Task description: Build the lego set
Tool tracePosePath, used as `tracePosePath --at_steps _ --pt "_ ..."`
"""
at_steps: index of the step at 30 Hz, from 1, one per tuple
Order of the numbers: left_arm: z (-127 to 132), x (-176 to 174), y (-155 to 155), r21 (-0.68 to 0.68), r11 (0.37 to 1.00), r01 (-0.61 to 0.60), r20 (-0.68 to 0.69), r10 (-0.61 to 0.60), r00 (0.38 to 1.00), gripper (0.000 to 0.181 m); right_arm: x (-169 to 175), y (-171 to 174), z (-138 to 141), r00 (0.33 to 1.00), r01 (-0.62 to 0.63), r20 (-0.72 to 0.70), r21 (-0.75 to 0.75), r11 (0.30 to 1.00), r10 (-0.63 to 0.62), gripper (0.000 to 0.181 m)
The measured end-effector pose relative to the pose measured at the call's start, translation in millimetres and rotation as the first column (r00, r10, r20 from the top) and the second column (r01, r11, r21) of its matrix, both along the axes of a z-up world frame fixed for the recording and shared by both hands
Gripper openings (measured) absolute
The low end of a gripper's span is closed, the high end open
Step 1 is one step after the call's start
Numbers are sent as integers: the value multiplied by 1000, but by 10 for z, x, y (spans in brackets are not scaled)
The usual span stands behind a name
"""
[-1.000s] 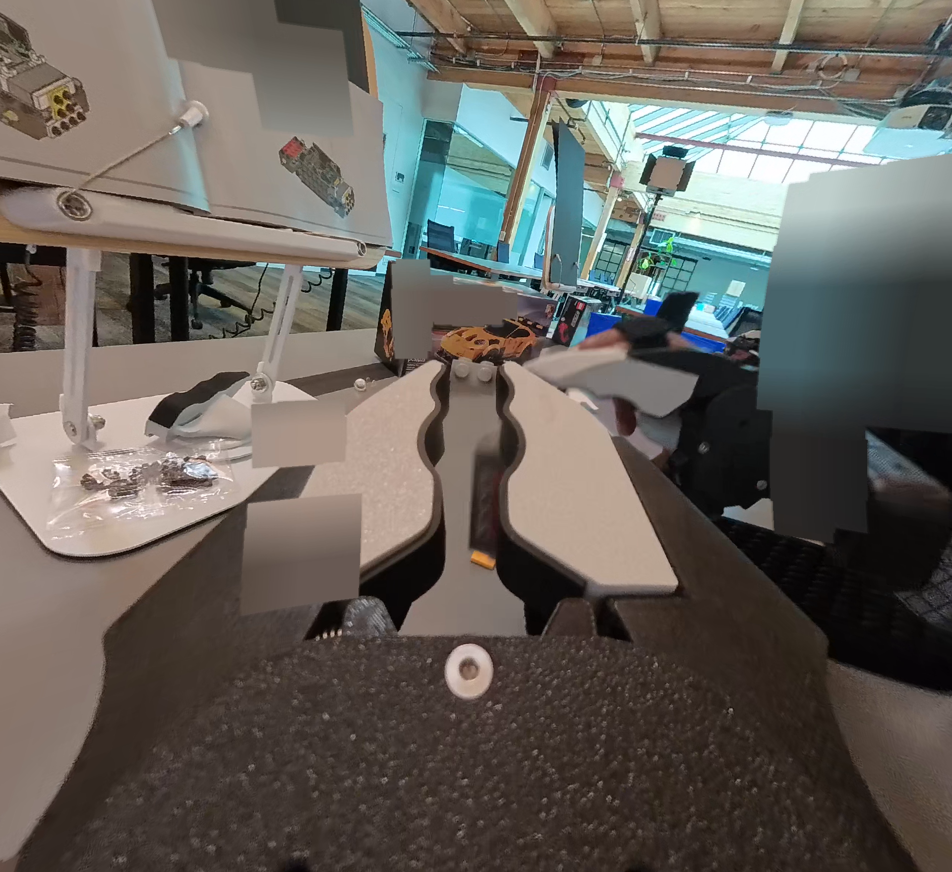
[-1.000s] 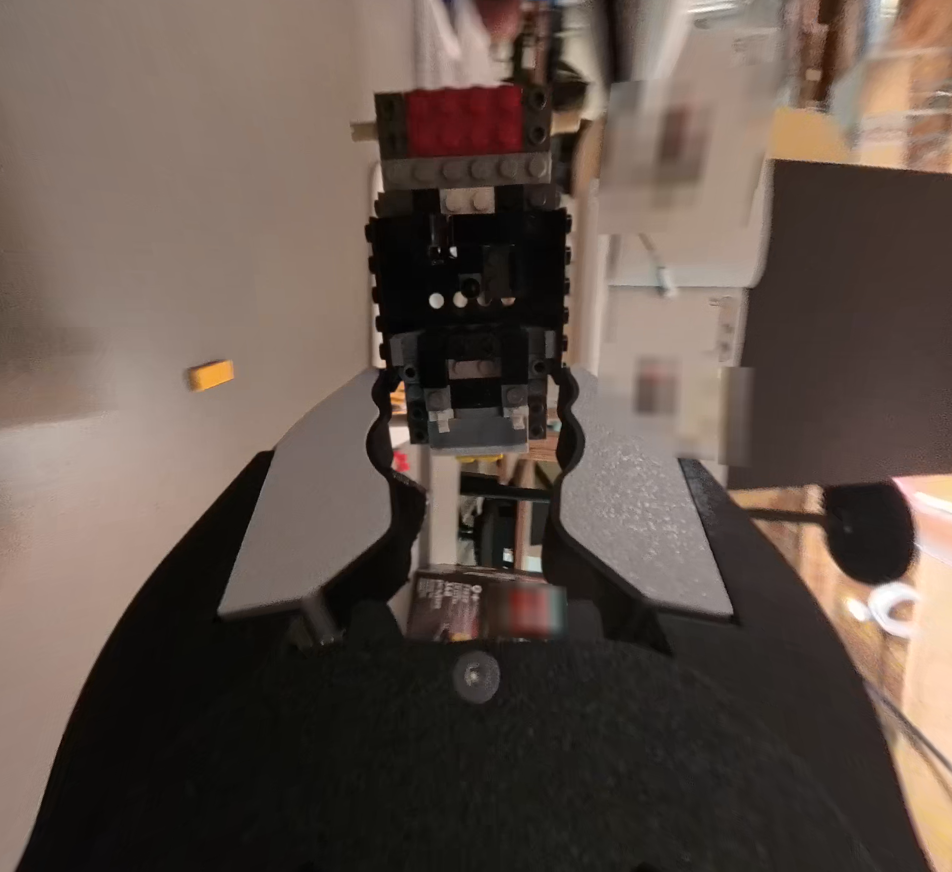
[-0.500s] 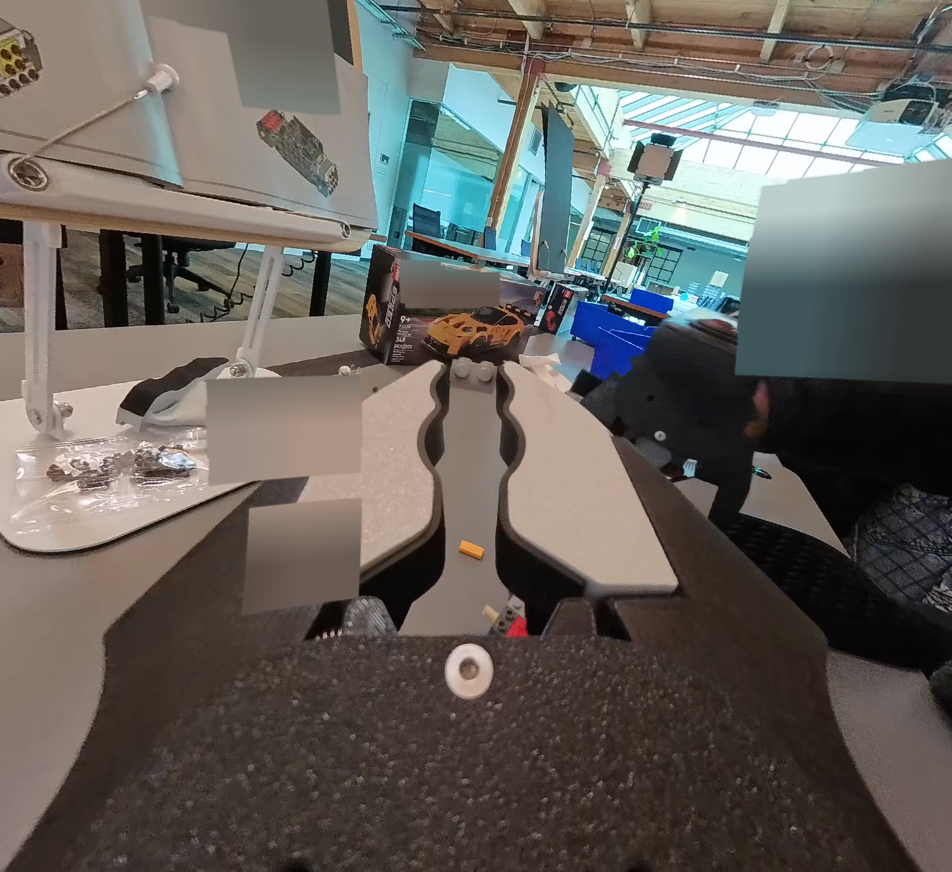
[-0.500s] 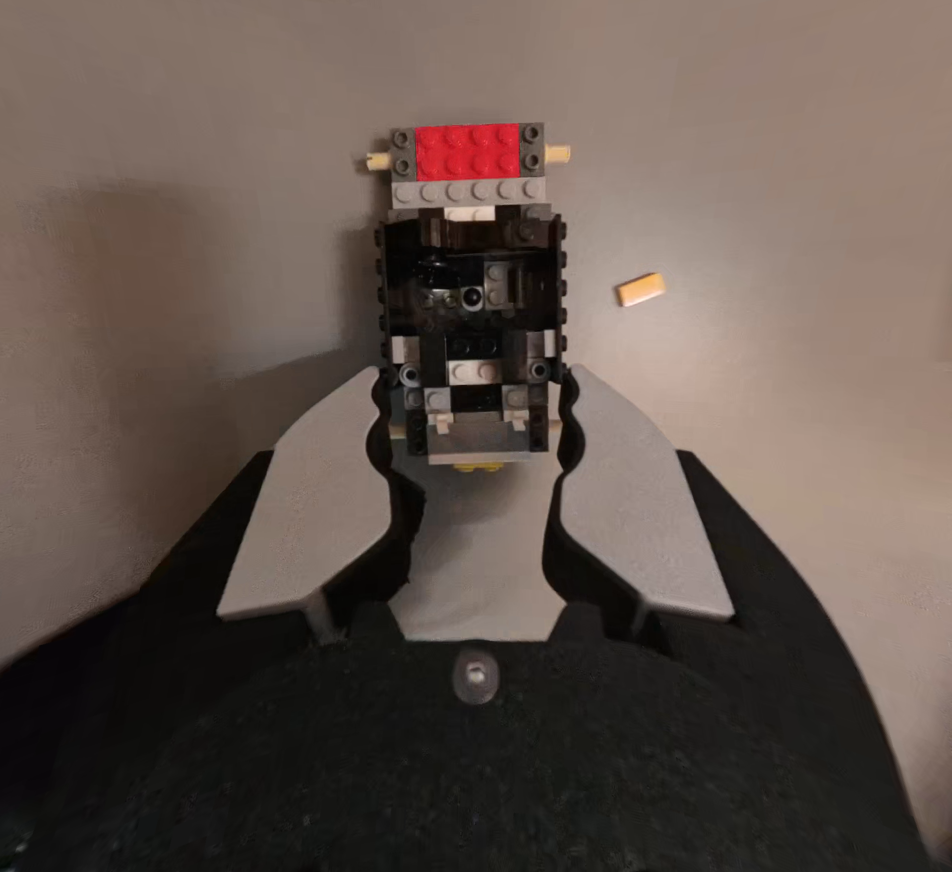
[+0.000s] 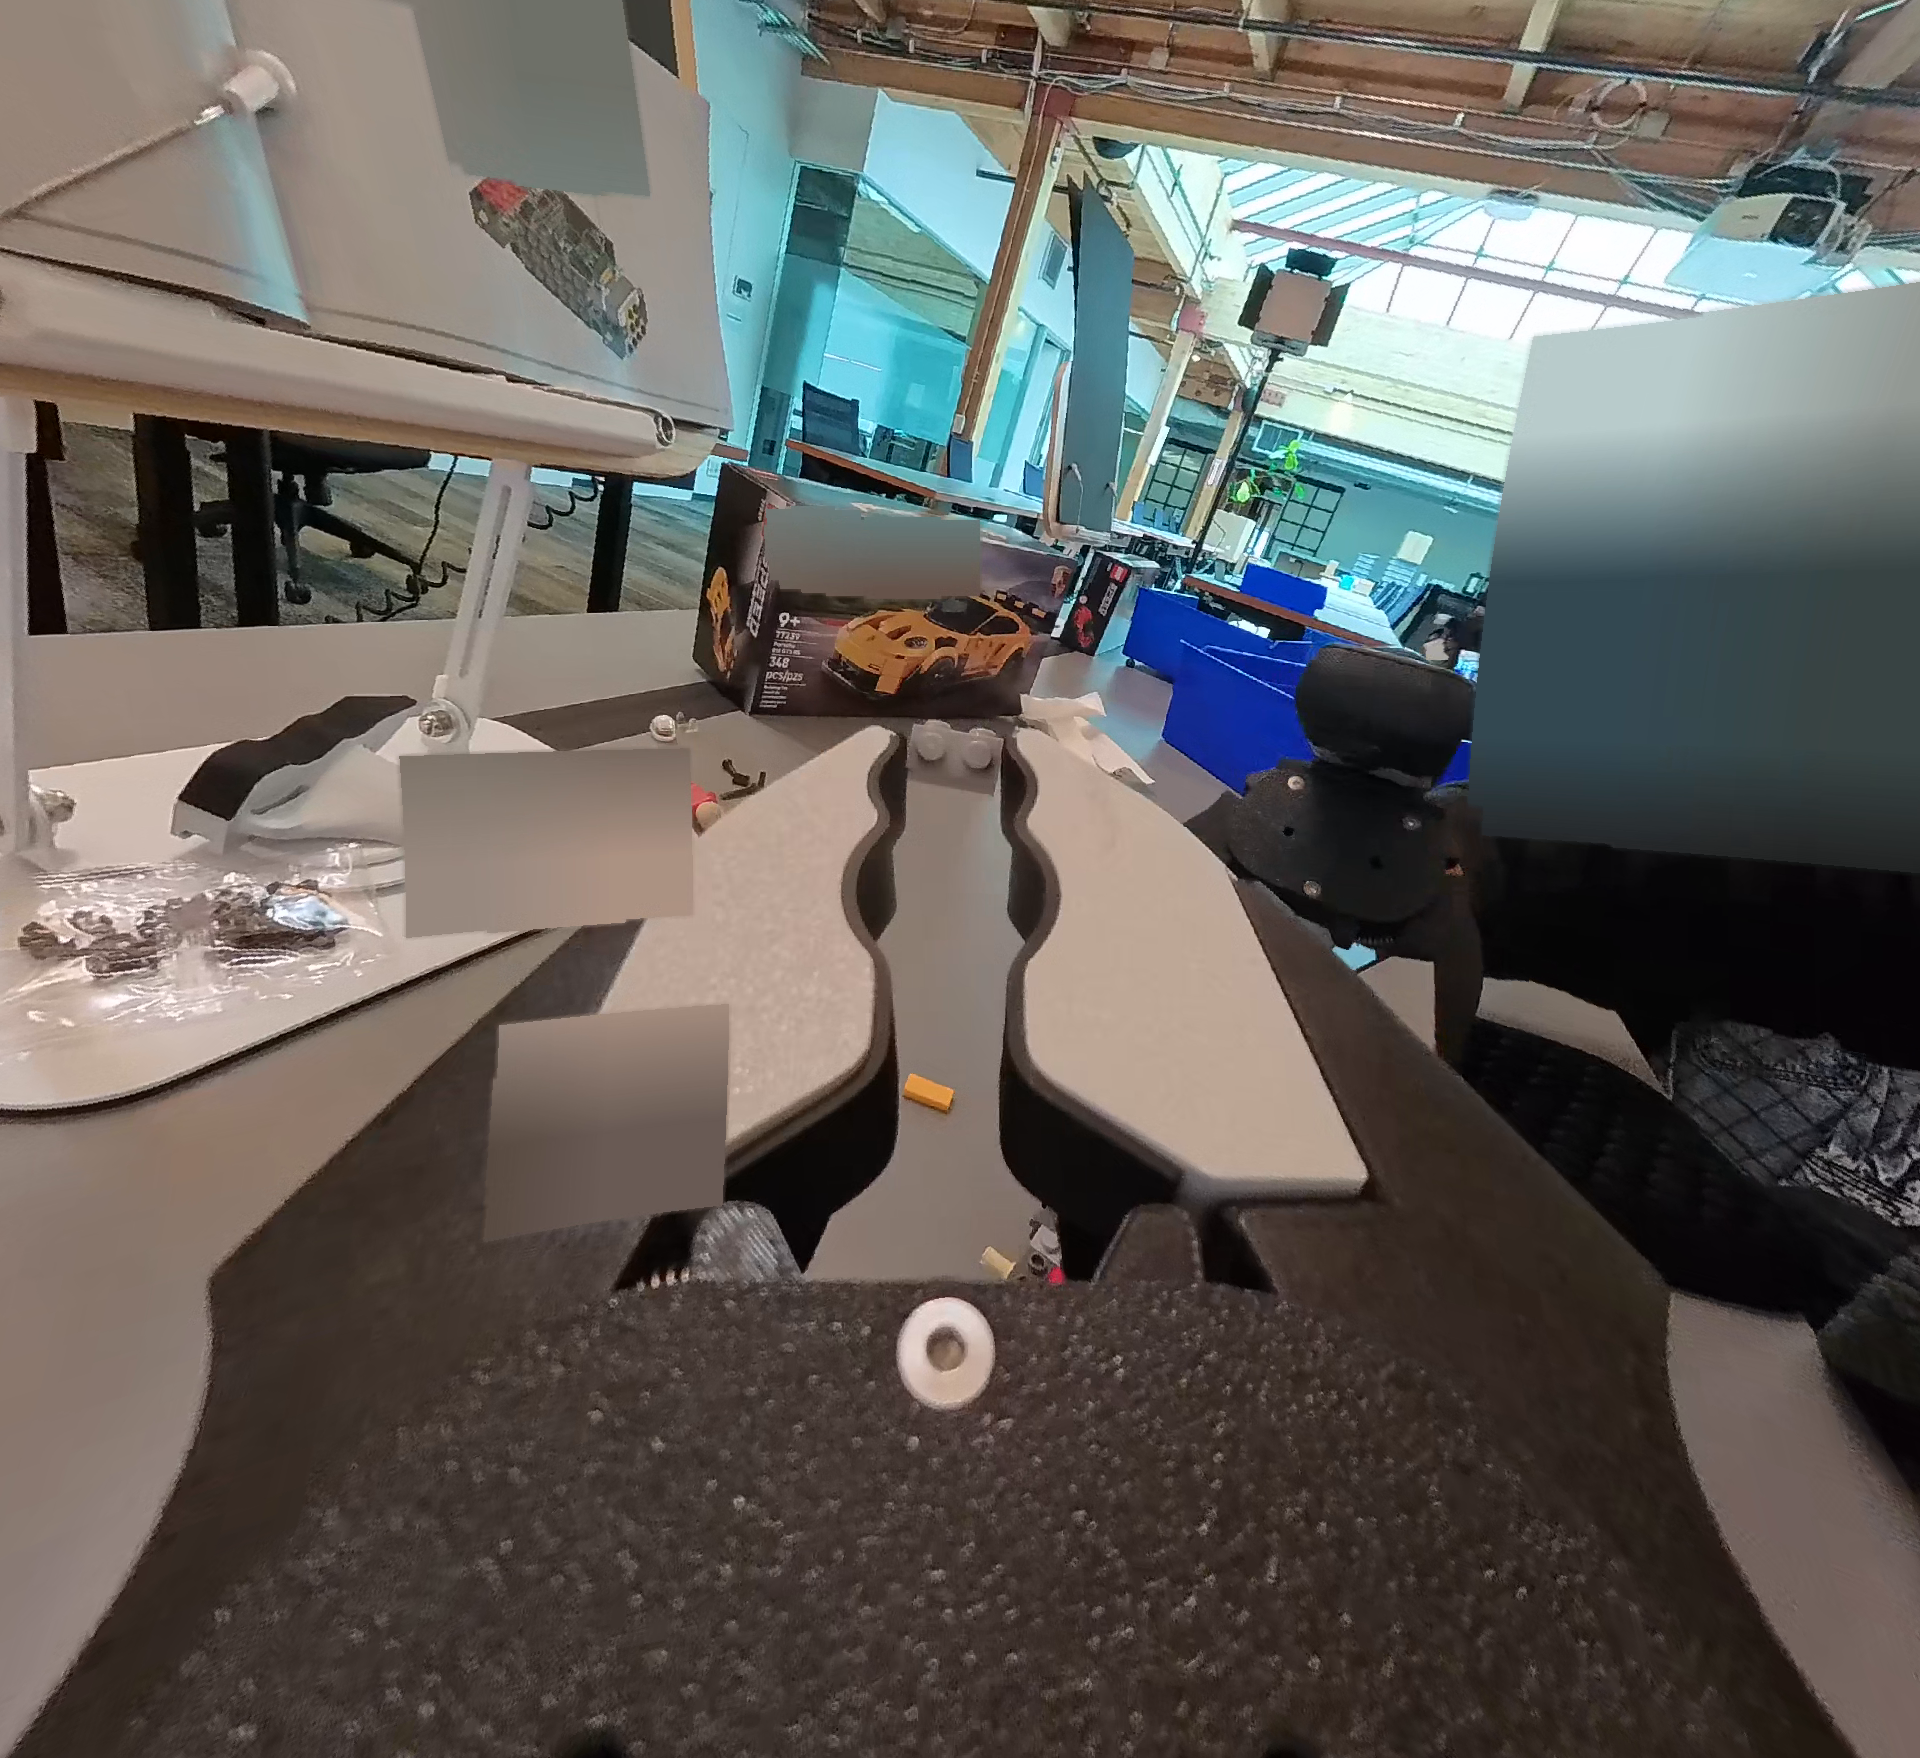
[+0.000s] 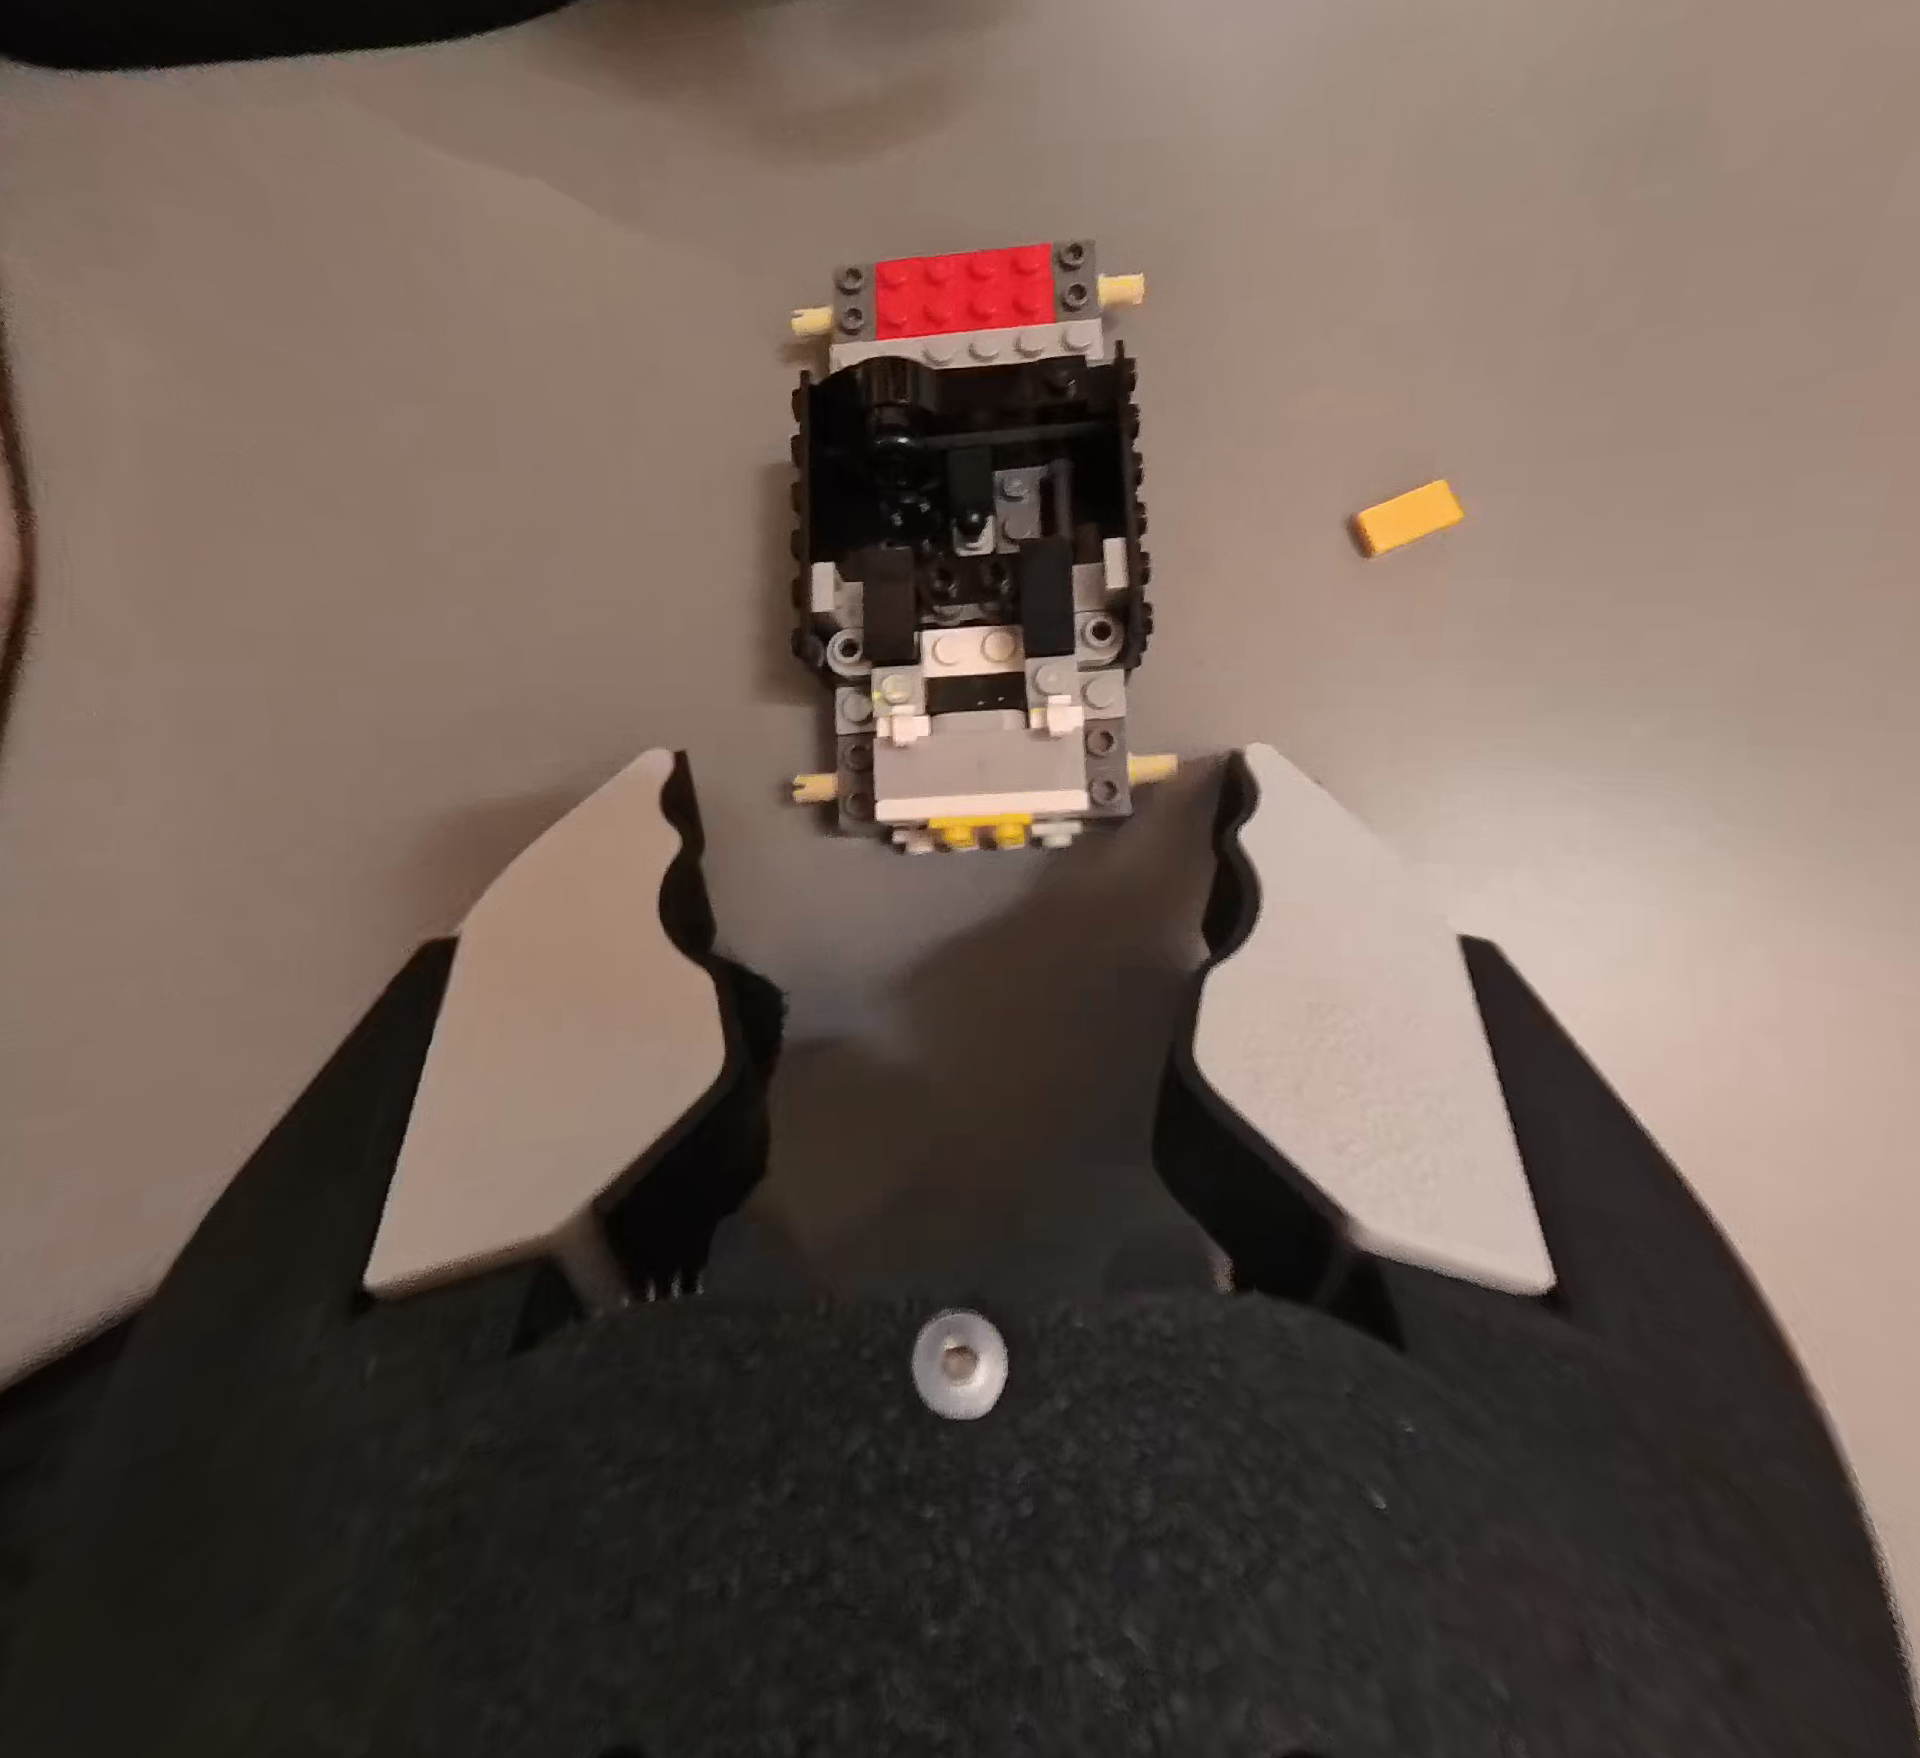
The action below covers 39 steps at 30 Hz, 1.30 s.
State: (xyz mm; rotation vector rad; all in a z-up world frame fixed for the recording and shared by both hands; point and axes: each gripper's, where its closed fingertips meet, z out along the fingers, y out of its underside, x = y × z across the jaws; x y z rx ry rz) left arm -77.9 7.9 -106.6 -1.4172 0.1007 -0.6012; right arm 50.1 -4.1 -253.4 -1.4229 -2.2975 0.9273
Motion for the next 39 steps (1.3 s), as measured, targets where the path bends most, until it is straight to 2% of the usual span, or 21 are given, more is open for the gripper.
tracePosePath --at_steps 1,3,6,8,9,11,14,15,18,20,22,24,27,29,36,39 --pt "-3 3 1 -1 1000 1 -1 -1 1000 17 -28 35 -16 1000 15 -19 41 999 -14 86" --pt "-6 7 0 -1 1000 2 -5 -2 1000 17 -40 45 -20 999 10 -45 67 998 -7 70" --pt "0 7 -4 1 1000 2 -7 -2 1000 17 -5 87 -4 1000 11 -25 89 996 -9 69" --pt "2 12 -6 1 1000 5 -4 -5 1000 17 25 148 134 1000 12 -9 98 995 -11 69" --pt "3 15 -7 2 1000 6 -5 -6 1000 17 25 219 245 1000 13 -11 146 989 -12 69" --pt "7 20 -9 4 1000 6 -8 -6 1000 17 19 463 490 1000 8 -15 361 932 -2 69" --pt "12 30 -12 5 1000 8 -13 -8 1000 16 -18 765 898 999 -19 -17 659 752 39 69" --pt "14 34 -15 7 1000 7 -17 -7 1000 16 -32 864 1026 998 -33 -9 758 652 60 69" --pt "17 44 -19 9 1000 9 -24 -8 1000 17 -57 1066 1333 987 -131 100 958 254 129 69" --pt "15 53 -18 8 1000 11 -25 -11 1000 17 -45 1101 1404 964 -241 235 970 39 124 69" --pt "16 62 -18 8 1000 13 -27 -13 1000 17 -9 1092 1362 919 -375 384 921 -103 87 68" --pt "17 74 -21 9 1000 15 -32 -15 999 17 5 1037 1258 863 -480 501 852 -209 60 68" --pt "21 85 -27 11 1000 17 -40 -16 999 17 70 866 973 767 -603 639 749 -275 58 68" --pt "25 88 -30 12 1000 18 -42 -18 999 17 111 703 765 725 -644 683 720 -259 95 68" --pt "15 95 -27 8 1000 21 -44 -21 999 17 124 335 407 678 -673 698 716 -185 231 69" --pt "14 92 -25 7 1000 20 -43 -20 999 17 113 394 422 705 -656 673 739 -156 223 68"
